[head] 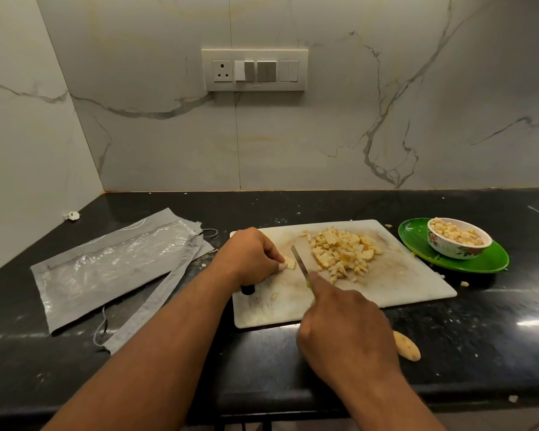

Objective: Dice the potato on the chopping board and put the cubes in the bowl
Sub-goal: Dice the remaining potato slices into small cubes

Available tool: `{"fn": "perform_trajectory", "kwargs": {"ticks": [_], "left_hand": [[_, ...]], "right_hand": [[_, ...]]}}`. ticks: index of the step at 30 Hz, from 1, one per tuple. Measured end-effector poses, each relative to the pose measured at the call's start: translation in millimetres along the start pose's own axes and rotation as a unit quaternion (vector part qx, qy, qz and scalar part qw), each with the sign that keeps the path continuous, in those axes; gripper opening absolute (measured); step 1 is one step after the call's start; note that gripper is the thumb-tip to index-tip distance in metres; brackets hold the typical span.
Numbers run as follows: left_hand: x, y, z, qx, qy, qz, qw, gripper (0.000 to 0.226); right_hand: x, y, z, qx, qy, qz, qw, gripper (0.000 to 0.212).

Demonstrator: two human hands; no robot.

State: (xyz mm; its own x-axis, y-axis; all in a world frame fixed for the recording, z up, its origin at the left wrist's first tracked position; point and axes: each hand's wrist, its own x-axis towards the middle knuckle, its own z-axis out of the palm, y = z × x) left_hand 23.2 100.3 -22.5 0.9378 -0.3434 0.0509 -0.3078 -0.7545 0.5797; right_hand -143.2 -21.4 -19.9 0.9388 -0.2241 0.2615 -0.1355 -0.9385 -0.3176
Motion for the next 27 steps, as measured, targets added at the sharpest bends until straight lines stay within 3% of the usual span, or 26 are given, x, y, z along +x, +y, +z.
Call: {"fn": "perform_trajectory", "kwargs": {"ticks": [4,14,20,27], "left_hand": [[0.5,2.9,2.1,0.019,0.006,-0.016,1.000,0.005],[6.8,6.0,2.6,0.024,0.012,-0.040,0.999,0.005],[2.5,1.7,3.1,-0.013,0.031,-0.054,0.998,0.004],[2.4,4.8,4.2,-0.011,0.037,-0.065,0.997,0.003]], "right_hand": [[16.9,-8.8,16.1,0.016,-0.004,-0.005,1.000,0.055],[-19.2,3.3,6.0,0.010,-0.069,0.015,0.997,0.063],[-4.4,-3.7,6.4,0.009,0.005,0.011,1.000,0.060],[6.4,-14.4,24.9,-0.003,-0.032,0.002,0.999,0.065]]}}
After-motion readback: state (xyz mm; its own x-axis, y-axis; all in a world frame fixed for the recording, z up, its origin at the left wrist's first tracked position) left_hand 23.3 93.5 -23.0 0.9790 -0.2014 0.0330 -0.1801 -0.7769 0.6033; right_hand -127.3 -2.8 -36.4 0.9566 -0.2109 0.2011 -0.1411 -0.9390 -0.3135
